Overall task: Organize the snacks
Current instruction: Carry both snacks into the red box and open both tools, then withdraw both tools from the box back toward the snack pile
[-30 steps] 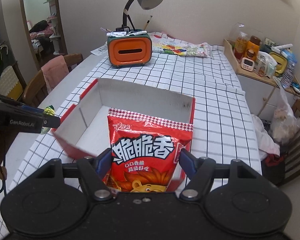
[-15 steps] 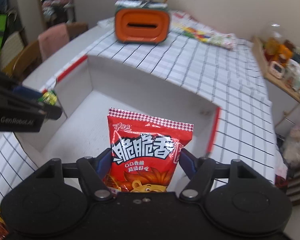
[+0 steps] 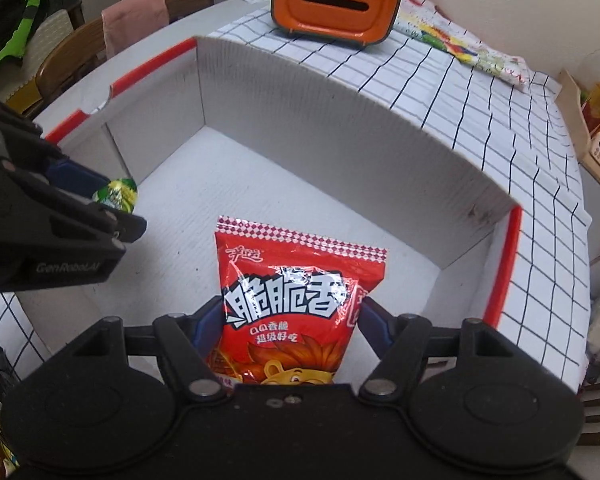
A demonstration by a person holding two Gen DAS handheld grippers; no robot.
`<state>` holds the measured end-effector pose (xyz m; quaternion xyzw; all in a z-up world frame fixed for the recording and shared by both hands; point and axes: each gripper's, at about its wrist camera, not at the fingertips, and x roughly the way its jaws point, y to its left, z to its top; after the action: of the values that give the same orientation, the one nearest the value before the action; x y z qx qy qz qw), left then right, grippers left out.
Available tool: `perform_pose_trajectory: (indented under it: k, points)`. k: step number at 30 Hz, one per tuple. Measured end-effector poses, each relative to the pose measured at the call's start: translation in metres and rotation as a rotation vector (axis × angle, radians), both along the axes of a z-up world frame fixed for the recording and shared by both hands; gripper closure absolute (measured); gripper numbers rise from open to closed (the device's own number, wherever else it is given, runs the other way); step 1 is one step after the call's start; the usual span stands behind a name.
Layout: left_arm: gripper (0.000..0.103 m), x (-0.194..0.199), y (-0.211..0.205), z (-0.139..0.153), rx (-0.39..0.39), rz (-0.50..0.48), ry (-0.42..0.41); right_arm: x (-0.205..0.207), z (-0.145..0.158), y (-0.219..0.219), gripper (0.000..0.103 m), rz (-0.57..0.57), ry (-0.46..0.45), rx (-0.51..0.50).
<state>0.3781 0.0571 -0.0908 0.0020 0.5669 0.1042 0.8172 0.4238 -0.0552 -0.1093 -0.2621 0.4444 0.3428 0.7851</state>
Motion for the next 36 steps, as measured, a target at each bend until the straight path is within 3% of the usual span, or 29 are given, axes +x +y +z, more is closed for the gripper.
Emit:
perform_pose_trajectory:
  k: [5,10,15,36]
  points:
    - [0.065,-0.001,-0.004,-0.002,0.04,-0.002,0.016,0.002,-0.004,-0.002,0.032,-0.003,0.03,0.007]
    - [0.05,-0.005,-0.007,0.004,0.057,-0.006,-0.019,-0.003,-0.001,-0.005,0.032,-0.013,0.018,0.023]
    - [0.047,-0.014,-0.004,0.013,0.031,0.005,-0.059,-0.009,0.015,-0.014,0.023,-0.045,0.01,0.066]
    - [0.036,-0.096,0.004,0.087,-0.035,-0.066,-0.272,-0.081,0.091,-0.05,0.015,-0.241,-0.052,0.236]
